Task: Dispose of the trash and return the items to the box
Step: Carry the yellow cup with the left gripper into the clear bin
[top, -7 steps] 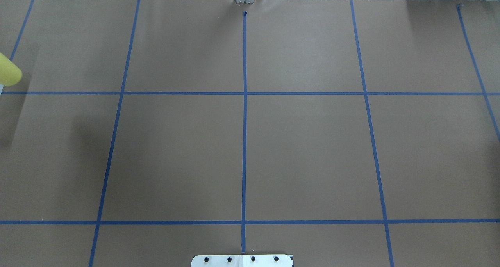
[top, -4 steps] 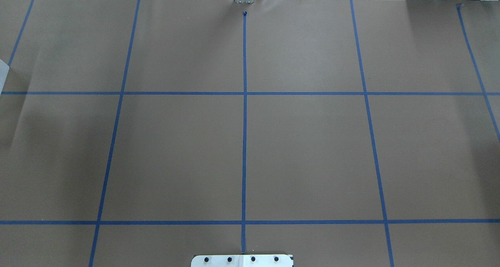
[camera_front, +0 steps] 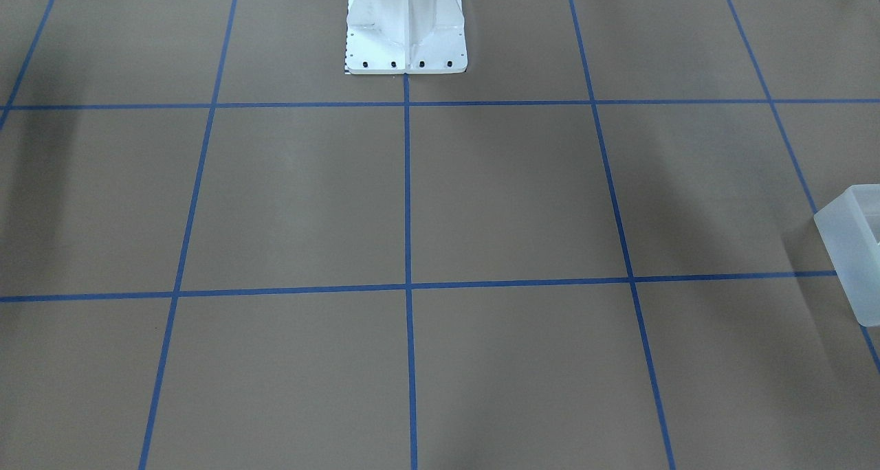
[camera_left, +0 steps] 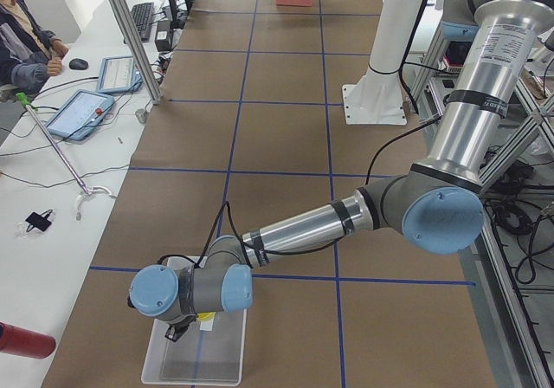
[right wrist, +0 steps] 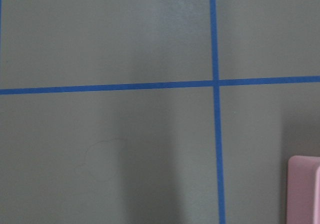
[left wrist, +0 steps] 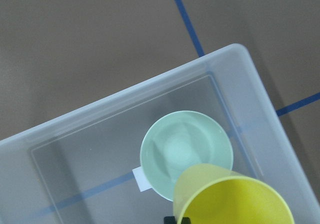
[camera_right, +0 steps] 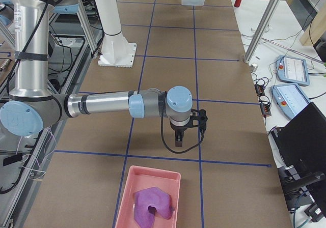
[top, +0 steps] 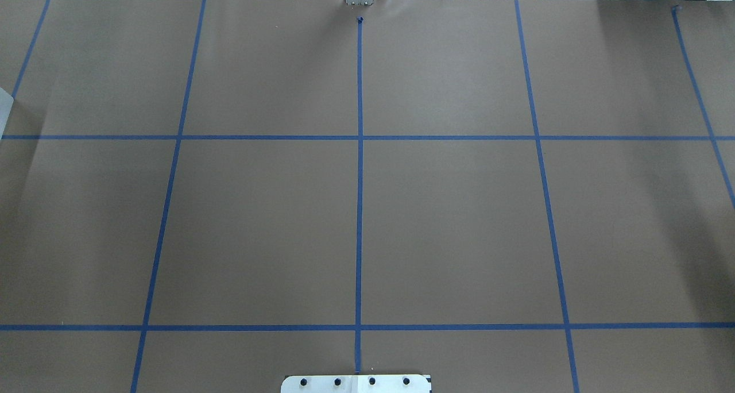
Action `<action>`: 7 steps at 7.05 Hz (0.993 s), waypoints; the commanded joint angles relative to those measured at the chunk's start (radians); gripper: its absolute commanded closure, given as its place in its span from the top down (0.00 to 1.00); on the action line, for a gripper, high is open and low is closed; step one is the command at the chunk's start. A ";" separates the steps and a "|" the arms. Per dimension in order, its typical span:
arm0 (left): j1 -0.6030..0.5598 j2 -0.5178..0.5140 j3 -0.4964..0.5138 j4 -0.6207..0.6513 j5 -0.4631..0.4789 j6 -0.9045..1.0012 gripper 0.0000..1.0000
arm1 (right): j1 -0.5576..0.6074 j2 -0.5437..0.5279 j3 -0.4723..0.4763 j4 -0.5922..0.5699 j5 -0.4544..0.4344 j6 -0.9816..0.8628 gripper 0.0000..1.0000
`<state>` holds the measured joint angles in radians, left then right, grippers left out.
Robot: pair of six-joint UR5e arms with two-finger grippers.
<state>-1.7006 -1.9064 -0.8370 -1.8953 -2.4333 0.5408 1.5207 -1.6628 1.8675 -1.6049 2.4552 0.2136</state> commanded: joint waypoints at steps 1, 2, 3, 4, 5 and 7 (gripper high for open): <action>-0.002 -0.011 0.139 -0.125 0.045 -0.001 0.00 | -0.123 0.002 0.105 0.002 -0.001 0.197 1.00; -0.001 -0.014 0.150 -0.125 0.046 -0.002 0.00 | -0.161 0.002 0.123 0.002 -0.004 0.237 1.00; 0.002 -0.014 0.165 -0.125 0.046 -0.002 0.00 | -0.181 0.003 0.145 0.002 -0.004 0.260 1.00; 0.003 -0.008 0.174 -0.127 0.045 -0.002 0.00 | -0.210 0.005 0.162 0.002 -0.002 0.276 1.00; 0.004 -0.006 0.183 -0.127 0.045 -0.004 0.00 | -0.241 0.011 0.185 0.002 -0.002 0.317 1.00; 0.010 -0.006 0.191 -0.127 0.045 -0.005 0.13 | -0.269 0.043 0.185 0.000 -0.002 0.363 1.00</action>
<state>-1.6933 -1.9134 -0.6511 -2.0217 -2.3884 0.5361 1.2667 -1.6320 2.0494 -1.6033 2.4528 0.5564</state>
